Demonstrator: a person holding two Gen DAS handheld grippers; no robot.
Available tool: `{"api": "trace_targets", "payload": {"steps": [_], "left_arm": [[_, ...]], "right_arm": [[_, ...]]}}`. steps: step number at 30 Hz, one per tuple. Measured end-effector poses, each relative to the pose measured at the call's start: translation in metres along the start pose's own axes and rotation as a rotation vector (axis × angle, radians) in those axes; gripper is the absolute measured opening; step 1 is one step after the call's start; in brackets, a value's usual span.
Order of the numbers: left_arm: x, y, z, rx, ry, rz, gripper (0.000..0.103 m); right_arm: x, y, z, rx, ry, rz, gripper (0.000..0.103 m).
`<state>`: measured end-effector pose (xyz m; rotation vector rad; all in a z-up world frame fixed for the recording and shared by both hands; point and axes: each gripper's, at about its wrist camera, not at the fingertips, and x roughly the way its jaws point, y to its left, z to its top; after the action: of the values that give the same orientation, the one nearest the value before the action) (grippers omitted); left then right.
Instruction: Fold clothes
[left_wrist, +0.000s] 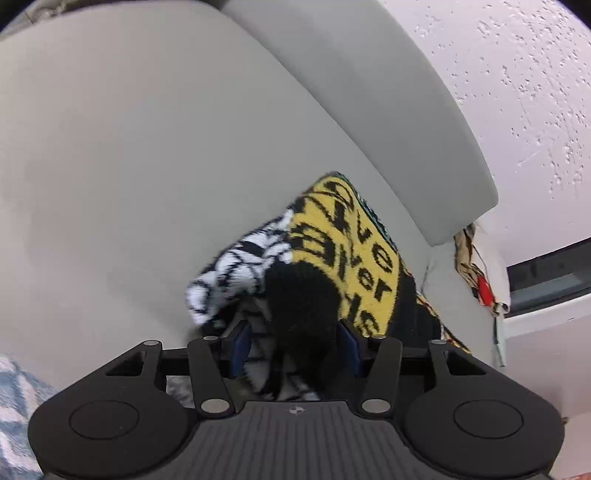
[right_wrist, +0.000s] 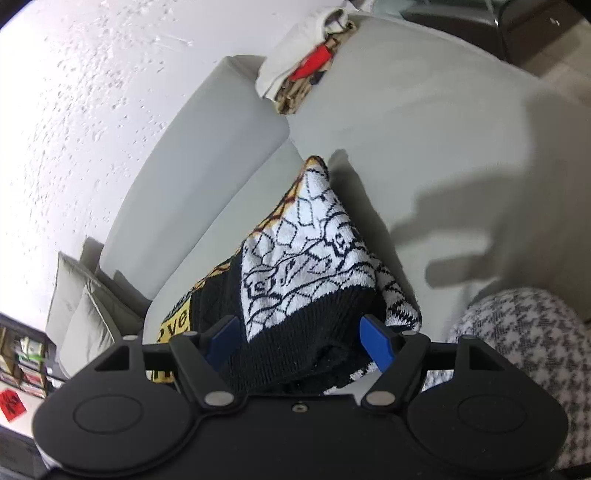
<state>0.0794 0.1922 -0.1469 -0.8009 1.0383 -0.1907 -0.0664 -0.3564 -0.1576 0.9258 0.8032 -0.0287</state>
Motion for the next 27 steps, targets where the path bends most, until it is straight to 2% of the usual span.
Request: {"api": "trace_targets", "payload": {"steps": [4,6,8,9,11,12,13,14,15,19,21,23,26,27], "left_arm": [[0.016,-0.001,0.002,-0.033,0.017,-0.018,0.035],[0.020,-0.002,0.001,-0.034,0.015,-0.017,0.031],[0.020,0.000,0.000,-0.037,0.007,-0.020,0.028],[0.020,0.001,0.000,-0.039,0.002,-0.022,0.019],[0.019,0.003,-0.001,-0.034,-0.007,-0.015,0.014],[0.018,0.002,-0.001,-0.027,-0.012,-0.012,0.012],[0.015,-0.001,-0.003,-0.002,-0.023,0.002,0.011],[0.009,-0.012,-0.005,0.059,-0.052,0.027,0.011],[0.001,-0.025,-0.009,0.134,-0.087,0.055,0.010],[-0.034,-0.074,-0.024,0.444,-0.221,0.171,0.010],[-0.035,-0.085,-0.031,0.543,-0.202,0.249,0.011],[-0.019,-0.074,-0.032,0.543,-0.124,0.326,0.012],[0.011,-0.052,-0.036,0.524,-0.022,0.419,0.014],[0.018,-0.050,-0.039,0.540,-0.006,0.445,0.014]], "right_arm": [[0.018,-0.012,0.011,0.056,0.029,-0.038,0.068],[0.028,-0.018,0.016,0.075,0.060,-0.057,0.052],[0.038,-0.021,0.017,0.090,0.089,-0.073,0.047],[0.043,-0.021,0.018,0.094,0.101,-0.079,0.046],[0.053,-0.021,0.019,0.101,0.115,-0.086,0.046],[0.058,-0.020,0.020,0.100,0.124,-0.094,0.042],[0.062,-0.018,0.019,0.092,0.131,-0.113,0.029],[0.065,-0.014,0.019,0.072,0.133,-0.132,0.016],[0.063,-0.005,0.019,0.022,0.121,-0.150,0.012],[0.032,0.055,0.017,-0.268,-0.020,-0.191,0.012],[0.023,0.071,0.013,-0.386,-0.053,-0.233,0.011],[0.025,0.074,0.011,-0.457,-0.043,-0.288,0.011],[0.057,0.043,0.006,-0.406,0.078,-0.371,0.011],[0.065,0.036,0.003,-0.409,0.095,-0.394,0.011]]}}
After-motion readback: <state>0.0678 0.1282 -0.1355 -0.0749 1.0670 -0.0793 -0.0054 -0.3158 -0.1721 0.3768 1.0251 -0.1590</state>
